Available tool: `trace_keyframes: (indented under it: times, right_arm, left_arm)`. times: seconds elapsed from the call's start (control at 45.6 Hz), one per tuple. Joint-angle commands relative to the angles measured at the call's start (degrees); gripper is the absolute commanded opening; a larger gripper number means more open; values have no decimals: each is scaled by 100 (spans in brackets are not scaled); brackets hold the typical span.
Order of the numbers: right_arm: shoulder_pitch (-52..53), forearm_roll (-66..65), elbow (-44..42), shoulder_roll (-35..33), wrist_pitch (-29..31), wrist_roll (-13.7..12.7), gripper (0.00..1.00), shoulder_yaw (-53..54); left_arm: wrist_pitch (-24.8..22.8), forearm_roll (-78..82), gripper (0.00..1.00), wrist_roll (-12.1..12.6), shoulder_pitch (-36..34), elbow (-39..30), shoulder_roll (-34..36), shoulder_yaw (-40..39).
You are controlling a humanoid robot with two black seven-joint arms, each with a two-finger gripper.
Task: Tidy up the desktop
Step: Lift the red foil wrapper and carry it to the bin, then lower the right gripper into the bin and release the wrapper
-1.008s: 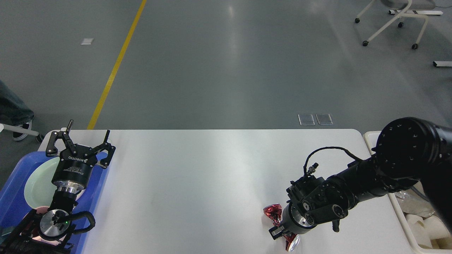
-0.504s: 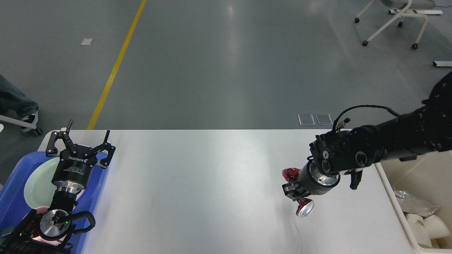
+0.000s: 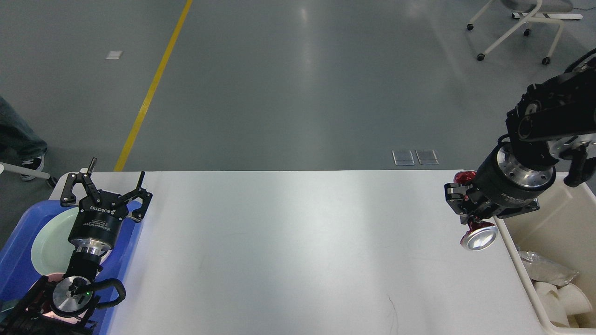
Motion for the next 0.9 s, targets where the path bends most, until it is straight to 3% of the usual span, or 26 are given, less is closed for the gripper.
trace_keyframes:
  times: [0.0,0.197,0.373,0.679,0.877]
  right_arm:
    - [36,298,49,-32,-163,-4,0,-30]
    - [36,333,-13,-67,-225,4,0,-179]
    - [-332,342,-557,-567,-243,13,0,-593]
    - [-2511,175,-3263,-1859,-243,13,0,-532]
    - [-4479,166,-5231,-2221,-243,22,0,373]
  left_arm:
    - [0,0,96,-2,0,0,0,0]
    - [0,0,96,7,0,0,0,0]
    - [0,0,96,7,0,0,0,0]
    - [0,0,96,-2,0,0,-9,0]
    - [0,0,96,-2,0,0,0,0]
